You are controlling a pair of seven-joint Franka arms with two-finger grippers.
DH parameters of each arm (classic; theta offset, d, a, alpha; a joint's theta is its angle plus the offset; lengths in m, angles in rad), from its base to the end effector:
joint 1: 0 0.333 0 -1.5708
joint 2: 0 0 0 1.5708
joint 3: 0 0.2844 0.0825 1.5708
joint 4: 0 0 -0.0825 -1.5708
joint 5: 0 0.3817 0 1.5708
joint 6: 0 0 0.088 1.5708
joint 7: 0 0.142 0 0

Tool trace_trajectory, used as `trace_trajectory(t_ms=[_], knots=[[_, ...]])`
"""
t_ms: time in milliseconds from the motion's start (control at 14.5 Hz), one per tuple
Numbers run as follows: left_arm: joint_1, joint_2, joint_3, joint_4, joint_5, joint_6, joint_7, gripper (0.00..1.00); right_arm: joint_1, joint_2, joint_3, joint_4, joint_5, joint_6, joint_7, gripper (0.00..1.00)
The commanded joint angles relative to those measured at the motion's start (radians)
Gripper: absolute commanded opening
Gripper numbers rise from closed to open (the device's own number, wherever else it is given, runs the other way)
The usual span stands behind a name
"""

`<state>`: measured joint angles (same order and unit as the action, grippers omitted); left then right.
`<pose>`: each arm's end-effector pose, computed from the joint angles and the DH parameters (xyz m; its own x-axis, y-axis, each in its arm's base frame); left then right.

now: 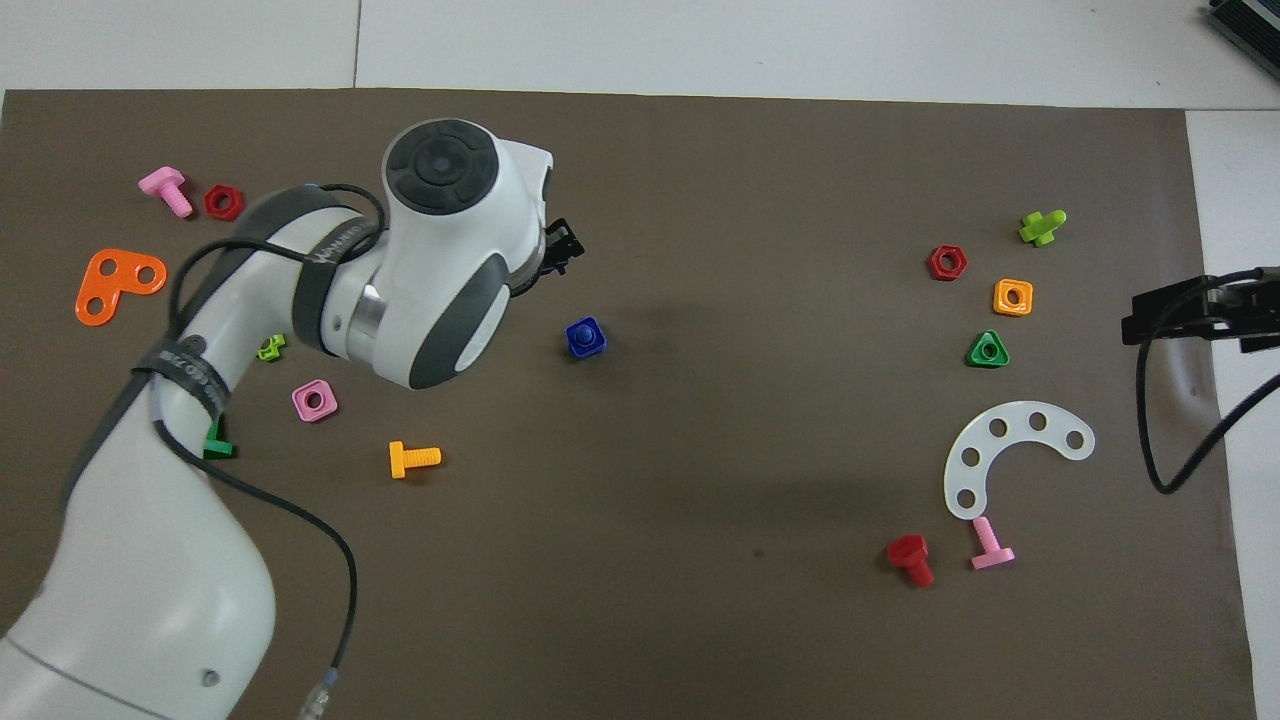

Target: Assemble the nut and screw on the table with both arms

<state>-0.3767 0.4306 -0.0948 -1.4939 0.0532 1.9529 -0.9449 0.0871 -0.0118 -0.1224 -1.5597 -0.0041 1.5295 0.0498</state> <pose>0.6045 -0.2944 0.3638 0.8941 0.4472 0.0262 0.4468 -0.8944 0.0185 0.5439 -0.0201 0.5659 0.9962 -0.0851 -0.0183 -0.0851 -0.9964 0.0036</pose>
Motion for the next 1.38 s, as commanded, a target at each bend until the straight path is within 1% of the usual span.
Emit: trace_trajectory(t_ms=[0,138,207,345,483,621,759,966,1172,1310], knots=[[0.122,-0.131,-0.005,-0.045,-0.033,-0.162,0.270,1.00,-0.015,-0.019,0.014,-0.022,0.009,0.001,-0.010,1.00],[0.204,-0.177,0.000,-0.069,-0.033,-0.260,0.502,1.00,-0.015,-0.020,0.014,-0.023,0.007,0.001,-0.011,1.00],[0.243,-0.203,0.001,-0.095,-0.033,-0.282,0.603,1.00,-0.015,-0.020,0.014,-0.025,0.006,0.001,-0.019,1.00],[0.323,-0.252,0.001,-0.167,-0.033,-0.273,0.771,1.00,-0.015,-0.020,0.014,-0.025,0.006,0.001,-0.041,1.00],[0.396,-0.291,0.001,-0.195,-0.032,-0.272,0.923,1.00,-0.015,-0.020,0.014,-0.025,0.004,0.001,-0.065,1.00],[0.438,-0.343,0.001,-0.227,-0.032,-0.269,1.029,0.99,-0.015,-0.020,0.012,-0.025,0.003,0.001,-0.064,1.00],[0.466,-0.400,0.001,-0.258,-0.033,-0.264,1.099,0.99,-0.015,-0.023,0.012,-0.025,0.003,0.001,-0.062,1.00],[0.467,-0.460,0.001,-0.256,-0.033,-0.272,1.112,1.00,-0.015,-0.023,0.014,-0.025,0.003,0.001,-0.054,1.00],[0.453,-0.490,-0.002,-0.243,-0.036,-0.273,1.103,1.00,-0.015,-0.023,0.014,-0.025,0.003,0.000,-0.054,1.00],[0.455,-0.497,-0.003,-0.229,-0.042,-0.293,1.101,1.00,-0.015,-0.023,0.014,-0.025,0.003,0.000,-0.053,1.00]])
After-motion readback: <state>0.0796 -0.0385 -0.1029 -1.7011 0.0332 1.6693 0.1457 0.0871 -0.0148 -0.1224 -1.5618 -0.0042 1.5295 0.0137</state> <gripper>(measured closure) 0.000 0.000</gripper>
